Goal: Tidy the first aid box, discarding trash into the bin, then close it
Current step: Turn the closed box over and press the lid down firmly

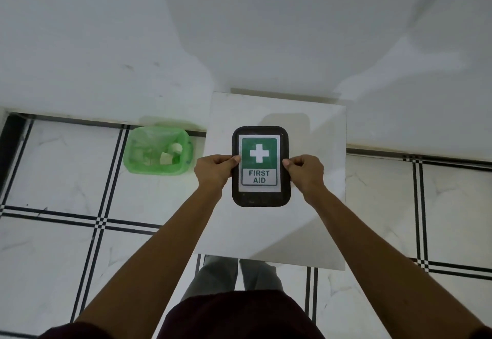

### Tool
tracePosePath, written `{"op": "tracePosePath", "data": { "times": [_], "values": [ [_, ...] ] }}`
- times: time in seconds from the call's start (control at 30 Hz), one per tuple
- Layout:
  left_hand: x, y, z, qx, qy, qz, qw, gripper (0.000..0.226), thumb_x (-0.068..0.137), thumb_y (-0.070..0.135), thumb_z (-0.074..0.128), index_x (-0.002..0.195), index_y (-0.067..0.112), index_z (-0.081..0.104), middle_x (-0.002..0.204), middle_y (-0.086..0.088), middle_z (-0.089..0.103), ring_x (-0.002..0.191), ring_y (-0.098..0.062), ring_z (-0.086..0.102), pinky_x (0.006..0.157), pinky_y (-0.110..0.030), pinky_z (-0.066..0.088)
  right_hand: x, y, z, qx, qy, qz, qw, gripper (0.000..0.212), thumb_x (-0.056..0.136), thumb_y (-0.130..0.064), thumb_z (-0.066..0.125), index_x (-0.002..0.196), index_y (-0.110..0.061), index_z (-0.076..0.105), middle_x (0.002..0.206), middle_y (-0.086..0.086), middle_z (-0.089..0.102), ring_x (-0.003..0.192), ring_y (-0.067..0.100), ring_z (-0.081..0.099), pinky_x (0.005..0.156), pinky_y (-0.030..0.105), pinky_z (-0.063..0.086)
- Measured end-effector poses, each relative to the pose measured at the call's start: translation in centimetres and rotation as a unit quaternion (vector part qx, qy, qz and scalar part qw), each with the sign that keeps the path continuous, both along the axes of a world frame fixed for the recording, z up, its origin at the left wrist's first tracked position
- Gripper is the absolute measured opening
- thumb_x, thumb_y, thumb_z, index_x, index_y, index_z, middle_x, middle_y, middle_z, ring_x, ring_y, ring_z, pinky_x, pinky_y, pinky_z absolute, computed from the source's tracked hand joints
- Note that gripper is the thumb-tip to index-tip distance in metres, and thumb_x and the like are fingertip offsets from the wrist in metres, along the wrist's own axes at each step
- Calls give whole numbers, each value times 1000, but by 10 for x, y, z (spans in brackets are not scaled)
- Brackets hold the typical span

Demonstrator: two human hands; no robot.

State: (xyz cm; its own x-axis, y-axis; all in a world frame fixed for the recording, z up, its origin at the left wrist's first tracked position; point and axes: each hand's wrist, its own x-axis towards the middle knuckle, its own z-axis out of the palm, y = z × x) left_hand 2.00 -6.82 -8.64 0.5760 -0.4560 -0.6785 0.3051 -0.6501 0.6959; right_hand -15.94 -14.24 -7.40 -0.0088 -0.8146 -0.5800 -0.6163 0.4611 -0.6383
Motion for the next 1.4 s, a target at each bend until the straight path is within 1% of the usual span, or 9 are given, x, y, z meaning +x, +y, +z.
{"op": "tracePosePath", "data": {
  "times": [0.17, 0.27, 0.4, 0.53, 0.83, 1.03, 1.1, 1.27, 1.4],
  "values": [
    [8, -4, 8, 7, 44, -30, 999, 30, 71, 13, 81, 95, 1, 69, 94, -19, 72, 84, -31, 71, 79, -41, 59, -2, -14, 9, 37, -9, 33, 999, 13, 81, -12, 72, 71, -8, 67, 88, 16, 72, 81, 32, 70, 80, 47, 59],
    [12, -22, 11, -18, 41, -20, 999, 42, 72, 25, 81, 109, 10, 65, 97, -12, 71, 87, -26, 70, 74, -36, 59, 7, -26, 18, 12, 2, 77, 997, 10, 79, -12, 73, 86, -4, 72, 89, 11, 72, 83, 27, 69, 82, 42, 58],
    [12, -50, 13, -28, 30, 8, 999, 13, 79, 30, 73, 83, 18, 70, 98, -10, 73, 89, -25, 70, 73, -35, 58, 20, -39, 19, 6, -86, -32, 996, 7, 83, -24, 72, 81, -17, 71, 91, 4, 73, 91, 28, 69, 85, 44, 58],
    [16, -56, 8, -33, 22, 7, 999, 13, 79, 22, 75, 87, 12, 72, 87, -7, 71, 80, -22, 66, 68, -31, 55, 20, -40, 5, 8, -117, -76, 990, 9, 86, -23, 68, 79, -24, 72, 90, 2, 74, 91, 26, 69, 87, 46, 57],
    [17, -60, 2, -21, 22, 24, 999, 9, 74, 19, 79, 78, 13, 72, 88, -11, 73, 80, -24, 69, 78, -36, 59, 31, -42, 3, -74, -25, -68, 995, 11, 87, -11, 64, 93, -4, 70, 94, 7, 70, 82, 16, 62, 76, 24, 51],
    [7, -59, 2, -25, 124, 112, 986, 10, 75, 15, 77, 73, 14, 68, 71, -1, 70, 58, -13, 67, 59, -29, 53, 38, -39, -8, -98, -2, -98, 990, 7, 88, -11, 63, 90, -5, 65, 90, 6, 66, 80, 17, 61, 76, 26, 51],
    [1, -58, 2, -42, 132, 141, 980, 10, 75, 15, 77, 77, 11, 68, 71, -3, 70, 56, -13, 67, 65, -33, 58, 38, -40, -9, -88, -9, -108, 990, 8, 88, -12, 63, 90, -5, 65, 90, 5, 66, 80, 17, 61, 75, 26, 51],
    [-9, -56, -11, -74, 63, 178, 979, 12, 70, 22, 81, 67, 18, 69, 80, -9, 74, 80, -30, 72, 80, -42, 59, 37, -45, -7, -57, -9, -101, 993, 10, 86, -11, 63, 80, -4, 66, 79, 4, 64, 74, 16, 60, 68, 28, 51],
    [-17, -56, -12, -78, -14, 167, 983, 14, 74, 30, 77, 77, 17, 71, 89, -8, 74, 87, -26, 71, 79, -35, 59, 36, -55, -5, 29, -31, -128, 991, 12, 81, -11, 64, 71, -5, 60, 83, 19, 71, 79, 28, 69, 75, 37, 60]
  ]
}}
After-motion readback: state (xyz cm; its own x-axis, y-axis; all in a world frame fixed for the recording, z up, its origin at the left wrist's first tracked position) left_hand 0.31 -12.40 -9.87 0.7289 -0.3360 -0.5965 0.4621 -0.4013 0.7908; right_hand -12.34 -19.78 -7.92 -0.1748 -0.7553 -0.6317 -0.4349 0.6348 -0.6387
